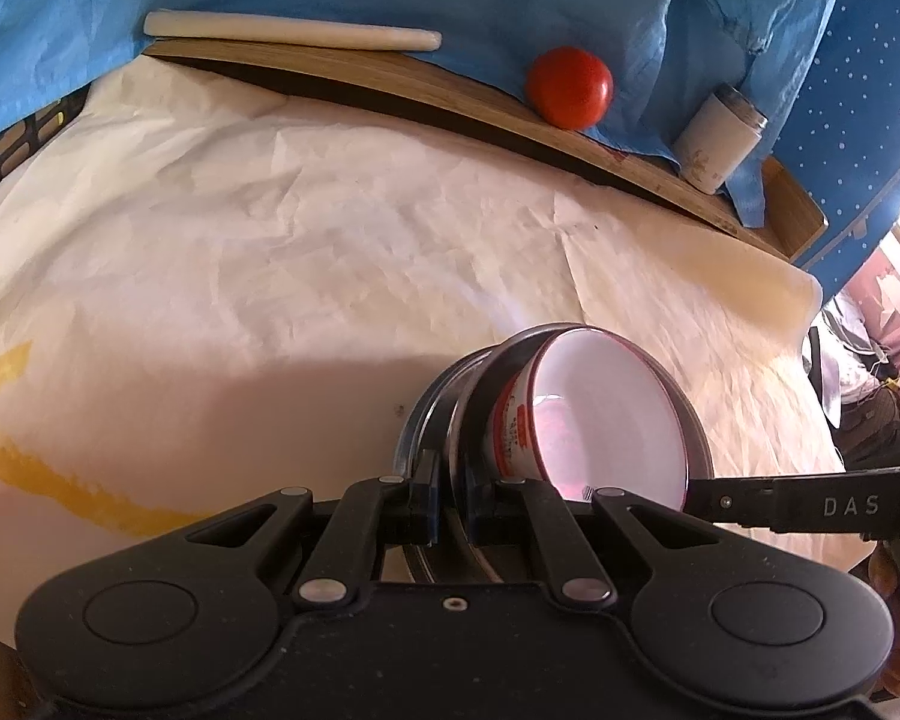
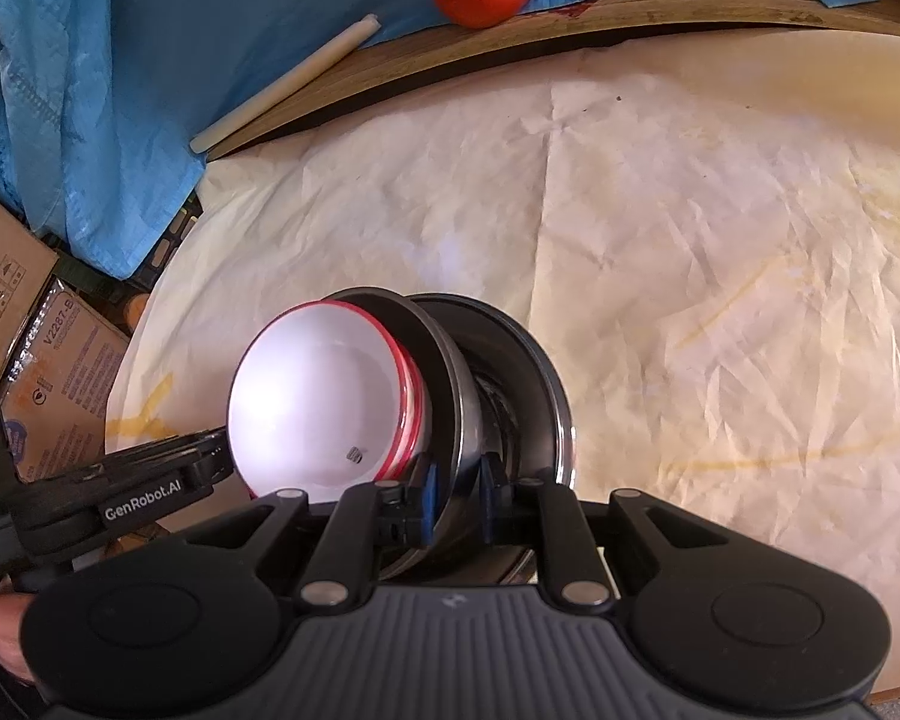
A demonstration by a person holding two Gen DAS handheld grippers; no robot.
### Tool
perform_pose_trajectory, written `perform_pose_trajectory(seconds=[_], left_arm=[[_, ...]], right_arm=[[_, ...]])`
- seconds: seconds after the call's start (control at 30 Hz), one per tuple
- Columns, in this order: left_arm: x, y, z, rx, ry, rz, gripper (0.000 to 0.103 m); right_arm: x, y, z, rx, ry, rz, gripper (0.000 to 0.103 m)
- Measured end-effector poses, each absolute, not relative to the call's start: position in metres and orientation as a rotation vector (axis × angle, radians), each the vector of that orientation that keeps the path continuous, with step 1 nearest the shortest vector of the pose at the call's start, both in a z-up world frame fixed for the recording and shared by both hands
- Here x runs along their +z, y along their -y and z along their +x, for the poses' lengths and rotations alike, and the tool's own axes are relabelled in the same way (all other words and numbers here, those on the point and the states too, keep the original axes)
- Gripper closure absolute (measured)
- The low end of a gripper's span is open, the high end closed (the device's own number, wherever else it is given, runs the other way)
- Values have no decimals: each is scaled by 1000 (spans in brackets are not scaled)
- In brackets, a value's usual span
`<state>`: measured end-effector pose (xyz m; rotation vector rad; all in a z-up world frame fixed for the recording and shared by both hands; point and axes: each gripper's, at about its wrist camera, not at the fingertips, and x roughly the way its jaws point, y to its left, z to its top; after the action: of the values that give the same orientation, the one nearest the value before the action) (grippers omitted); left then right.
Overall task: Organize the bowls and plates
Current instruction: 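Carry the steel bowl with nested white bowls over the plate stack with both grippers, then lower the held steel bowl onto the dark plate stack with both grippers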
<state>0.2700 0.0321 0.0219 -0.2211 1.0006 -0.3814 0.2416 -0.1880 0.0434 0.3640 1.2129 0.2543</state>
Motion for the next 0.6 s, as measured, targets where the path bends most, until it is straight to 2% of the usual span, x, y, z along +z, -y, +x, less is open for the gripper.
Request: perform_pose_trajectory(seconds=[0.6], left_arm=[[18, -29, 276, -393, -1017, -230, 97]], right_arm=[[43, 193, 241, 249, -1216, 380, 86]])
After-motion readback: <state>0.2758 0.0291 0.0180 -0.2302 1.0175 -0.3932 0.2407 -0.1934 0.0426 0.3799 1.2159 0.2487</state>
